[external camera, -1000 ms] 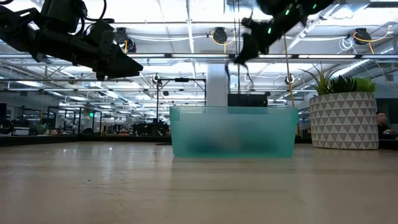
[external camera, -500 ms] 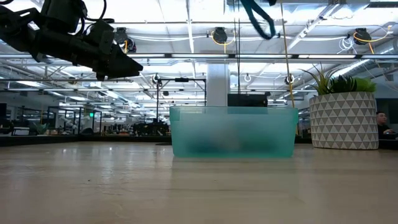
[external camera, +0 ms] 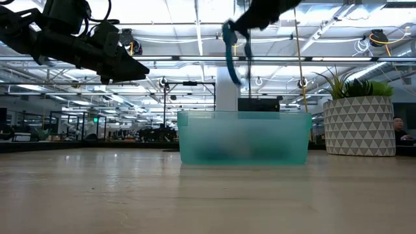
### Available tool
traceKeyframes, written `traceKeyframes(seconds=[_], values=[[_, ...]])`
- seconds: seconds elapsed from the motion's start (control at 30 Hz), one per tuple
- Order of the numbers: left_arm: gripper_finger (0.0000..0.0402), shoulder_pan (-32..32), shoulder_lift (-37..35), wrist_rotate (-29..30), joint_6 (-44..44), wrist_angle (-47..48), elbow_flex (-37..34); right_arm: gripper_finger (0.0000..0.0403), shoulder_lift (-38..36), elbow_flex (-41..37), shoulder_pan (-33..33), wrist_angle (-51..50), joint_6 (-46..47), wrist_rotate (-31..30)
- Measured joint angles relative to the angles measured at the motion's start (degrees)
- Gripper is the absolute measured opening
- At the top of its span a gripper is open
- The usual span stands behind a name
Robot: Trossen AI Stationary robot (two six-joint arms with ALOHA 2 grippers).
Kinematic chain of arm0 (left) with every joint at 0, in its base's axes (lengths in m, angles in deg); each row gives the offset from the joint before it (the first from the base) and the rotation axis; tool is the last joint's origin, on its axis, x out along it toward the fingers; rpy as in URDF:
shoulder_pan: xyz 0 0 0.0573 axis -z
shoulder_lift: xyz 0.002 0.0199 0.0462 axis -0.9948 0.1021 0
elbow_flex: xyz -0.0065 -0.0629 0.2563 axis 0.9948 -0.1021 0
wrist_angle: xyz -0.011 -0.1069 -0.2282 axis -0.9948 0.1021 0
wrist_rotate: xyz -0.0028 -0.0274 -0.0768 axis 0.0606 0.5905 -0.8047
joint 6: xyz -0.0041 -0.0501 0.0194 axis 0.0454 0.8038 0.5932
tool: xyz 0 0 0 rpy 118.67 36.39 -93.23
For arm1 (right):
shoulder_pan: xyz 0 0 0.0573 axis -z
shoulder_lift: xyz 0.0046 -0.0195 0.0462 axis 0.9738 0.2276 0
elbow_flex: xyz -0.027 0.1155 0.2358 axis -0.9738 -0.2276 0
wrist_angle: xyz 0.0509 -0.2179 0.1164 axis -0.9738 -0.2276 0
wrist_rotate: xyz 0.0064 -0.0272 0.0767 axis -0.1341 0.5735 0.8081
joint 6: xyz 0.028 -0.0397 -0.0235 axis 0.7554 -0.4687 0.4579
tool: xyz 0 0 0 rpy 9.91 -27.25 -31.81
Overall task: Pick and place rubber bands into bin
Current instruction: Put the blue rubber band into the green bin
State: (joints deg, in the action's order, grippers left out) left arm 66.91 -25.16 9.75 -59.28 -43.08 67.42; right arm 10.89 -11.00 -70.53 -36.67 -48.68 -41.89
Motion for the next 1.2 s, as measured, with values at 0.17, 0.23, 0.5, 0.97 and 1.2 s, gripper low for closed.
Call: traceKeyframes(seconds=[0.17,0.23,0.5,0.97,1.2], values=[[0.02,0.01,0.0,-0.01,0.01,0.01,0.0,0.0,6.29,-1.74,-1.15,-2.37,2.09,0.0],[0.02,0.01,0.01,-0.02,0.02,0.01,0.0,0.0,8.49,-3.48,-1.57,-2.06,2.15,-0.02],[0.02,0.0,0.02,-0.02,0.07,0.38,0.0,0.0,14.68,-11.05,-1.93,7.89,3.6,-0.01],[0.02,0.02,0.02,-0.02,0.07,0.41,0.0,0.0004,15.16,-21.11,-1.93,20.9,6.54,-0.03],[0.02,0.02,0.01,-0.02,0.07,0.4,0.0,0.0013,15.14,-21.2,-1.93,21.94,6.1,-0.02]])
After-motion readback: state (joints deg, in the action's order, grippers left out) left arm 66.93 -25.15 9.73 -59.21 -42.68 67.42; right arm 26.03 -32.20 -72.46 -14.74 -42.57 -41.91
